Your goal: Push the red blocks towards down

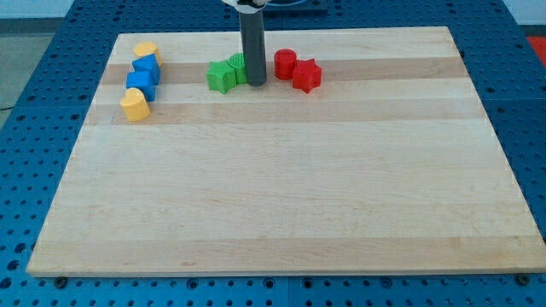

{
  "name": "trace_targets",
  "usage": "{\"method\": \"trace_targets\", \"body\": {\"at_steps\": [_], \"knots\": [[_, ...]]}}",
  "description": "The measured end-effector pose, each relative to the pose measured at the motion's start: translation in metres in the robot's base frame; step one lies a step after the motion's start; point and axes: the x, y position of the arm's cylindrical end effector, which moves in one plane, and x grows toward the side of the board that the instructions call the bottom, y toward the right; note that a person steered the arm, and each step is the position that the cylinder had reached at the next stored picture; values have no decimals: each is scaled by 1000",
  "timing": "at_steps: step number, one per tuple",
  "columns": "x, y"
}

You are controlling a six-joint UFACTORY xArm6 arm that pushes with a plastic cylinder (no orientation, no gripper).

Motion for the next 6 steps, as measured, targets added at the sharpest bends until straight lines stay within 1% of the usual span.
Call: {"method": "trace_targets", "body": {"at_steps": [1, 2, 4, 5, 6], "knots": [[-46, 6], [-62, 15], [-2, 78], [8, 91], [0, 50]]}}
